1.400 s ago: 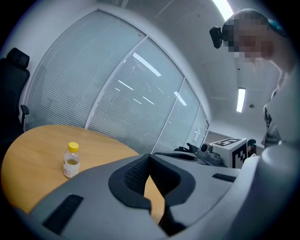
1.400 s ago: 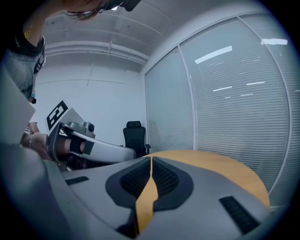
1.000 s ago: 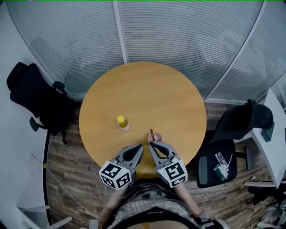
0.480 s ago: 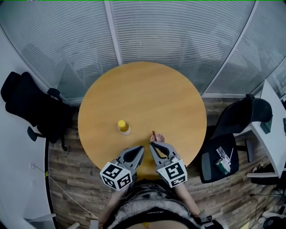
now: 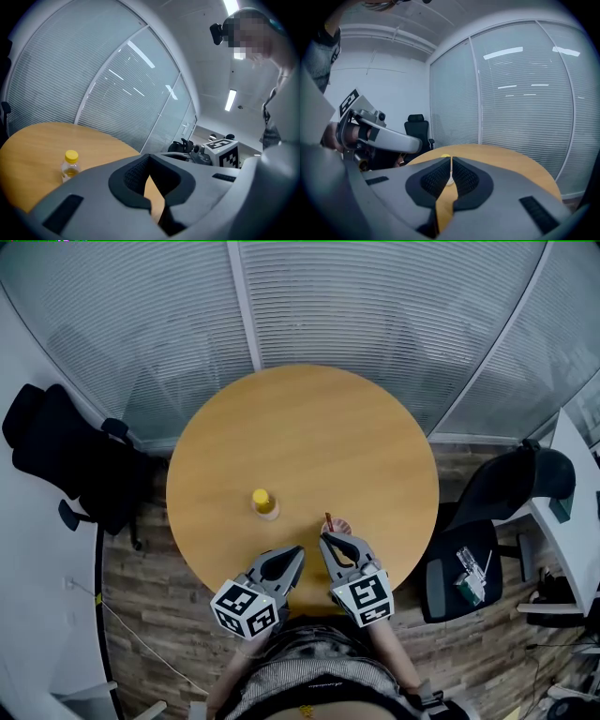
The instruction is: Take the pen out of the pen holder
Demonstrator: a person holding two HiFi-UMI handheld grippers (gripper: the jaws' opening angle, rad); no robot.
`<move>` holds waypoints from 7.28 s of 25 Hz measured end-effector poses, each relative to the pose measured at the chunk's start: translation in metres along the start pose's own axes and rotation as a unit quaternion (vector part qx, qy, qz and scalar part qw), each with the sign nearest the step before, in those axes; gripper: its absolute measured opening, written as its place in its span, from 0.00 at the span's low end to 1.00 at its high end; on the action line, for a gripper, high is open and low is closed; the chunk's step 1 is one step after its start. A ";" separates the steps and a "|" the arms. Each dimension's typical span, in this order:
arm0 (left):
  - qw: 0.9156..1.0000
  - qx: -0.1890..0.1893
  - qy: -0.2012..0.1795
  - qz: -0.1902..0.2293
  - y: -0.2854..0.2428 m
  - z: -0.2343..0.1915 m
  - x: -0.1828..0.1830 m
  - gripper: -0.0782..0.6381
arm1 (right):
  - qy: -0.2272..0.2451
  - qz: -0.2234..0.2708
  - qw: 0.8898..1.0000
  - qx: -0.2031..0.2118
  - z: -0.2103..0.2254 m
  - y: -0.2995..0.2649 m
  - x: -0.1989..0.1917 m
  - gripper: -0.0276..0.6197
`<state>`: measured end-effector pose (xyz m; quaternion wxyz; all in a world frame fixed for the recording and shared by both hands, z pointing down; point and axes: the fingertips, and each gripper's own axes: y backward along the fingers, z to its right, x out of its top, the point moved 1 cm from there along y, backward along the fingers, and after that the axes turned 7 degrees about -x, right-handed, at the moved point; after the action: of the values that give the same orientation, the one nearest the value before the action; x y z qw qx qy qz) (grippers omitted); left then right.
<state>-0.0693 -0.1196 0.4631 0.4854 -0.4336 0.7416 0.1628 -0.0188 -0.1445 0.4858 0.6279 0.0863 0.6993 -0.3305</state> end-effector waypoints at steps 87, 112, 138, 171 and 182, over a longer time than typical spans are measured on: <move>0.998 0.023 0.048 -0.017 0.009 -0.022 -0.032 0.11 | 0.016 -0.107 0.994 -0.014 0.060 -0.071 -0.115 0.14; 0.999 0.026 0.040 0.008 0.018 0.000 -0.030 0.11 | 0.036 0.011 0.999 0.001 0.052 0.009 0.008 0.14; 0.999 0.015 0.027 0.015 0.010 0.020 -0.028 0.11 | 0.022 0.014 0.999 0.020 0.038 0.037 0.020 0.14; 0.999 0.020 0.028 0.004 0.006 0.037 -0.040 0.11 | 0.004 0.010 1.000 0.029 0.050 0.038 0.014 0.13; 0.999 0.022 0.028 0.003 0.008 0.034 -0.040 0.11 | 0.010 0.005 0.999 0.030 0.049 0.034 0.012 0.13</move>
<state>-0.0501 -0.0728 0.4796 0.4735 -0.4245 0.7598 0.1356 0.0371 -0.1494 0.4626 0.6194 0.1115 0.6952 -0.3472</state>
